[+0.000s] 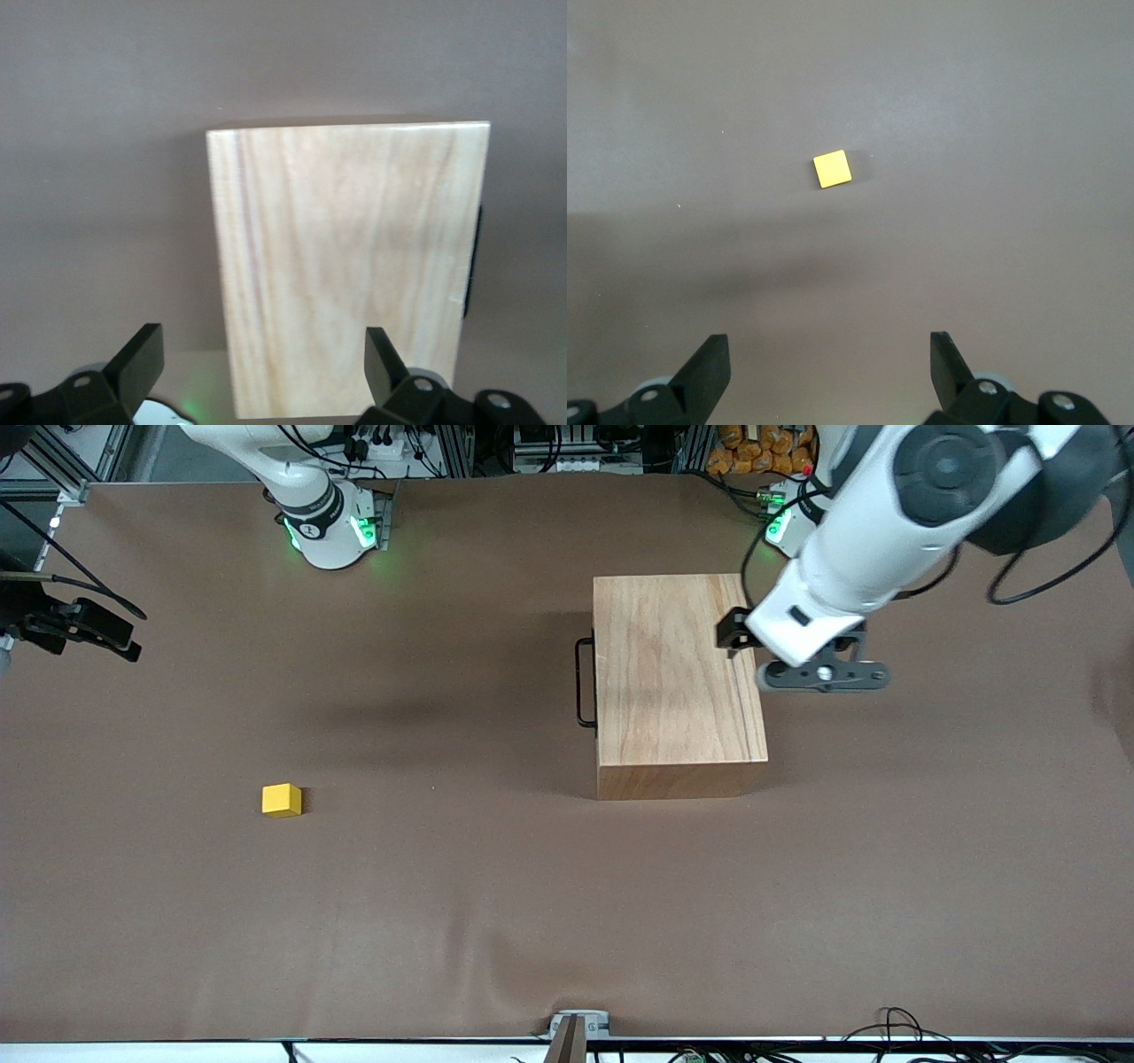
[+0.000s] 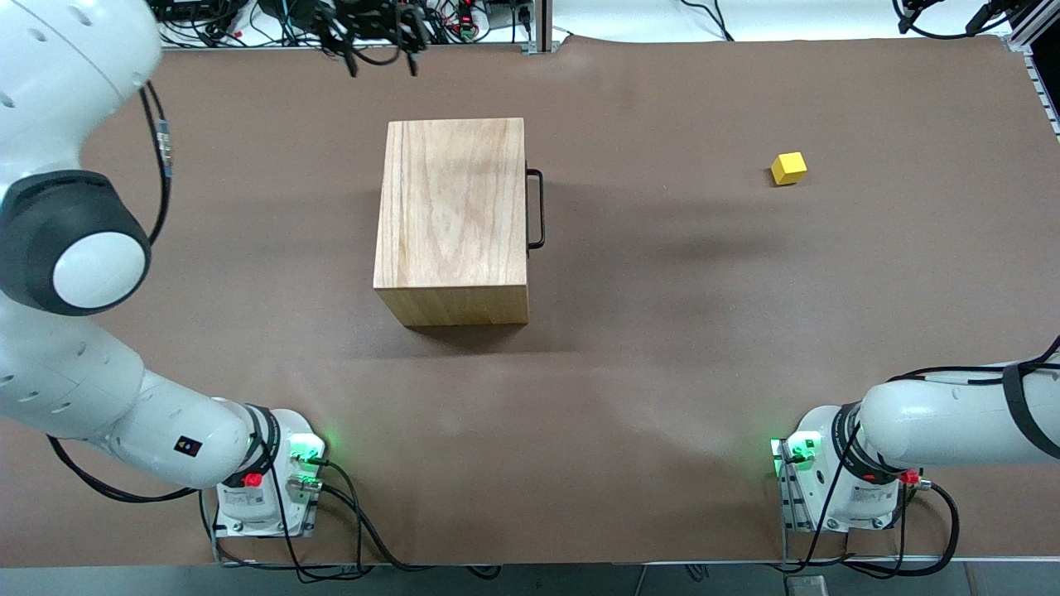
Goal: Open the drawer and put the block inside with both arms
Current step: 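Reach the left gripper toward the black drawer handle of the box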
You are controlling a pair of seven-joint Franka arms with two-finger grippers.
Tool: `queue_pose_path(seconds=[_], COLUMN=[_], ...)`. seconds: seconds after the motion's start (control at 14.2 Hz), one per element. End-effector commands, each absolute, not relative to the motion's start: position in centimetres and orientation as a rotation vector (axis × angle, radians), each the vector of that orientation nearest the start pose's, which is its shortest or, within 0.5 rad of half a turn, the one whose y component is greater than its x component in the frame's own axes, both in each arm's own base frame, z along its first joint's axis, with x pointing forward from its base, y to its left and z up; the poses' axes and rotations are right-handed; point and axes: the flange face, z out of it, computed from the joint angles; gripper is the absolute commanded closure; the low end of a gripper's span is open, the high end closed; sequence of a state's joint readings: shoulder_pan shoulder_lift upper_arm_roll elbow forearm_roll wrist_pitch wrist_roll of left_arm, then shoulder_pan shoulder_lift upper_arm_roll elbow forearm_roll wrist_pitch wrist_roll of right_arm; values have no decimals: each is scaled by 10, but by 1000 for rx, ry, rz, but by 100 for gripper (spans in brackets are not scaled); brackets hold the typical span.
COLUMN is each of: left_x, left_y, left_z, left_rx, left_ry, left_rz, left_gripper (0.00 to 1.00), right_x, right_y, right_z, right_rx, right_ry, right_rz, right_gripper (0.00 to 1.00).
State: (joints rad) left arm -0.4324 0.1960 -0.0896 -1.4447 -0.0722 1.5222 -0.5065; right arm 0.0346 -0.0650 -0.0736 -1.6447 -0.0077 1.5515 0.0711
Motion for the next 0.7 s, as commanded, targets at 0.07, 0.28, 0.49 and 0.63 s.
queue_pose_path(seconds=[0.07,0.28,0.49,0.63], left_x=[510,491,466,460], left_y=[-387,-447,-501,-527], left_z=[549,517,480,458], left_rx=[-3164,-3163,-3151,-3158], left_ry=[-126,-247,-346,-421], left_rz=[198,175,146,80], left_gripper=[0,0,0,0], right_x=[531,531,542,545], right_y=[-25,-20,-22,-26], right_z=[623,638,649,657], right_rx=[-3148,-3149,-3168,-3167], right_ry=[186,170,187,197], right_rz=[46,5,-45,-72], right_gripper=[0,0,0,0])
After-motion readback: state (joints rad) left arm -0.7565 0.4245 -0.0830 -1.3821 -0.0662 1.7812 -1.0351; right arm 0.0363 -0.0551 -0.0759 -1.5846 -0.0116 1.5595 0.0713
